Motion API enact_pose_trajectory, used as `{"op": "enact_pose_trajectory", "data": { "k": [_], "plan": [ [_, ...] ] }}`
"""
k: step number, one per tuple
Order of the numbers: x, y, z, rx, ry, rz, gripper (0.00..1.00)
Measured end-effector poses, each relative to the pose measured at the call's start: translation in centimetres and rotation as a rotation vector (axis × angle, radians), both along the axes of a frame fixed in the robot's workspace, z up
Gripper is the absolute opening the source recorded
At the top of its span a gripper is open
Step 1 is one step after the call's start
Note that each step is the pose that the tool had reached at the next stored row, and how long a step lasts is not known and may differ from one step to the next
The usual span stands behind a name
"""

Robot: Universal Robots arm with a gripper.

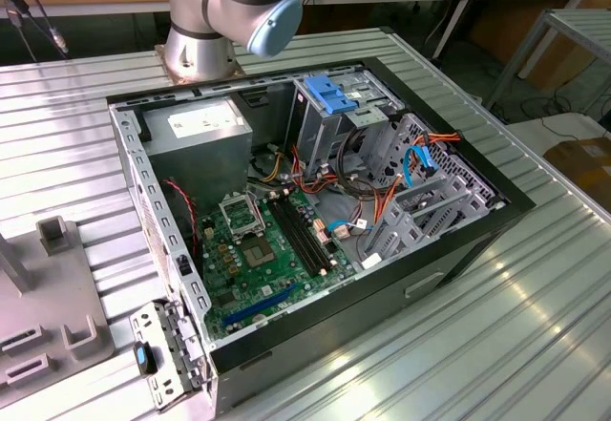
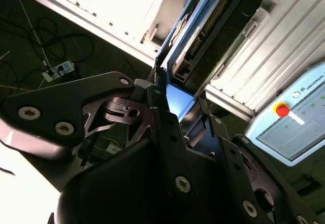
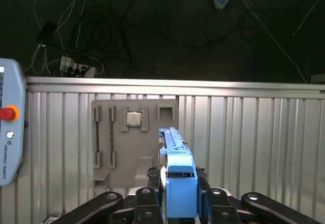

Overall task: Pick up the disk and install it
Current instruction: 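Pick up the disk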

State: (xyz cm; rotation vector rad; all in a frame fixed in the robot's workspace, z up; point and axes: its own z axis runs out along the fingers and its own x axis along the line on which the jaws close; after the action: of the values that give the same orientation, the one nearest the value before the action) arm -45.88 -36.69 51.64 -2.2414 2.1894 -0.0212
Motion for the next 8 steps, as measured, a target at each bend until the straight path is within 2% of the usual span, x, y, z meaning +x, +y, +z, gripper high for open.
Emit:
{"op": "enact_pose_trajectory", "data": {
  "k": [3,8],
  "plan": [
    [1.18,0.00,0.00,0.0000,-0.0001,0.000,0.36],
    [2.17,0.00,0.00,0.0000,0.0000,0.000,0.36]
  ]
}}
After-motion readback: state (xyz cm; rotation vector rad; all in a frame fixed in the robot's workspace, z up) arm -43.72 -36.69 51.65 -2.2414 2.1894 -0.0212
